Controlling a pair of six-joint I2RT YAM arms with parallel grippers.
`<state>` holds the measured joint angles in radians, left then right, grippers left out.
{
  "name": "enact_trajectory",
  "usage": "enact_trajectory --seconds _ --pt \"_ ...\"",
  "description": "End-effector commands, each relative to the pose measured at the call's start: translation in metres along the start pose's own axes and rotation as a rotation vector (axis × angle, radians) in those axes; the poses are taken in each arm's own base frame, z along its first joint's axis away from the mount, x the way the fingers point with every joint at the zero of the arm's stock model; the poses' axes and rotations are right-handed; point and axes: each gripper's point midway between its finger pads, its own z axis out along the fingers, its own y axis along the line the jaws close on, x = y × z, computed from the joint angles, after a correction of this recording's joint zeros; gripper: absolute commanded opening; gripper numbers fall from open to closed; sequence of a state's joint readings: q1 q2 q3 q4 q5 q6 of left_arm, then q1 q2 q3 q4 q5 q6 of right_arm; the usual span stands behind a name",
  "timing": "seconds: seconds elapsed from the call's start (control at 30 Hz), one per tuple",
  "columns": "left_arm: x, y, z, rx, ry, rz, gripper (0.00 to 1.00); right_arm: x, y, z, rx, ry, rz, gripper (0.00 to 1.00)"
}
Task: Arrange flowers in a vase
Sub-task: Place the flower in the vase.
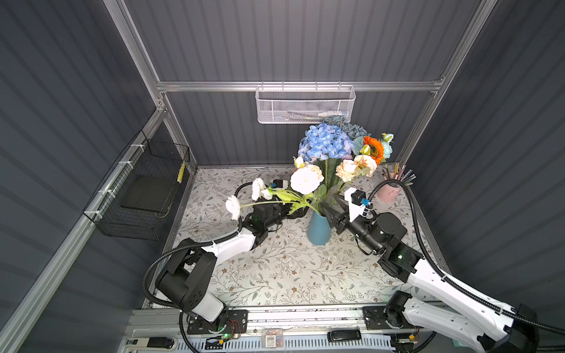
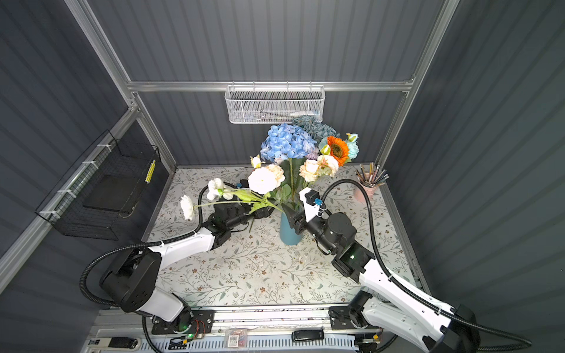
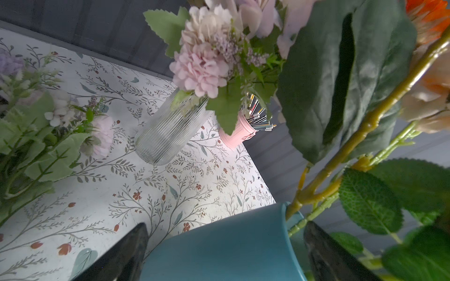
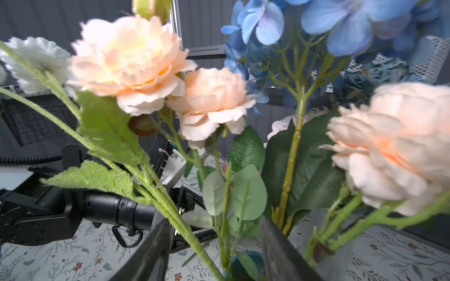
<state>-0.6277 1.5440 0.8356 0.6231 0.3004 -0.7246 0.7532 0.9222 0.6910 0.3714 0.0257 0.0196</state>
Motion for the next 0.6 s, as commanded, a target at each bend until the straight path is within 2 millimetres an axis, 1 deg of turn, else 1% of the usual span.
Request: enact_trajectory --seconds 0.0,0.07,0.13,0.17,0.2,0.27,0.33,0.4,0.47,0.5,0.53,0.57 --pt "-0.004 -0.003 -0.007 -0.02 -0.021 0.032 1.0 0.007 0.007 0.007 -0.026 0.039 -0.011 0.59" --pt "-0.004 0.007 -0.01 -0.083 -0.018 0.041 1.0 0.011 0.006 0.01 -0.018 0.046 -0.009 0.59" --pt "-0.005 0.027 -0.015 -0.205 -0.012 0.073 1.0 0.013 0.003 0.011 -0.003 0.048 -0.007 0.6" --pt "-0.006 0.039 -0.019 -0.293 0.001 0.099 1.0 0.013 0.002 0.011 0.008 0.048 -0.006 0.6" --pt "-0.007 0.052 -0.025 -0.382 0.023 0.129 1.0 0.013 -0.001 0.01 0.021 0.046 -0.007 0.6" --pt "-0.012 0.069 -0.036 -0.506 0.035 0.186 1.0 0.011 -0.004 0.007 0.043 0.037 -0.01 0.61" --pt "-0.013 0.082 -0.044 -0.572 0.048 0.224 1.0 0.008 -0.009 0.002 0.067 0.025 -0.013 0.62" --pt "-0.011 0.097 -0.049 -0.616 0.07 0.236 0.99 0.005 -0.013 -0.003 0.092 0.008 -0.017 0.65" --pt "-0.004 0.113 -0.051 -0.637 0.104 0.221 0.98 0.003 -0.02 -0.007 0.13 -0.002 -0.026 0.7" --pt "0.001 0.121 -0.051 -0.647 0.121 0.209 0.96 0.003 -0.024 -0.01 0.156 -0.003 -0.033 0.75" --pt "0.004 0.128 -0.051 -0.652 0.135 0.2 0.94 0.003 -0.029 -0.012 0.18 -0.004 -0.037 0.8" --pt "0.011 0.136 -0.05 -0.659 0.155 0.191 0.92 0.004 -0.033 -0.014 0.208 -0.006 -0.043 0.89"
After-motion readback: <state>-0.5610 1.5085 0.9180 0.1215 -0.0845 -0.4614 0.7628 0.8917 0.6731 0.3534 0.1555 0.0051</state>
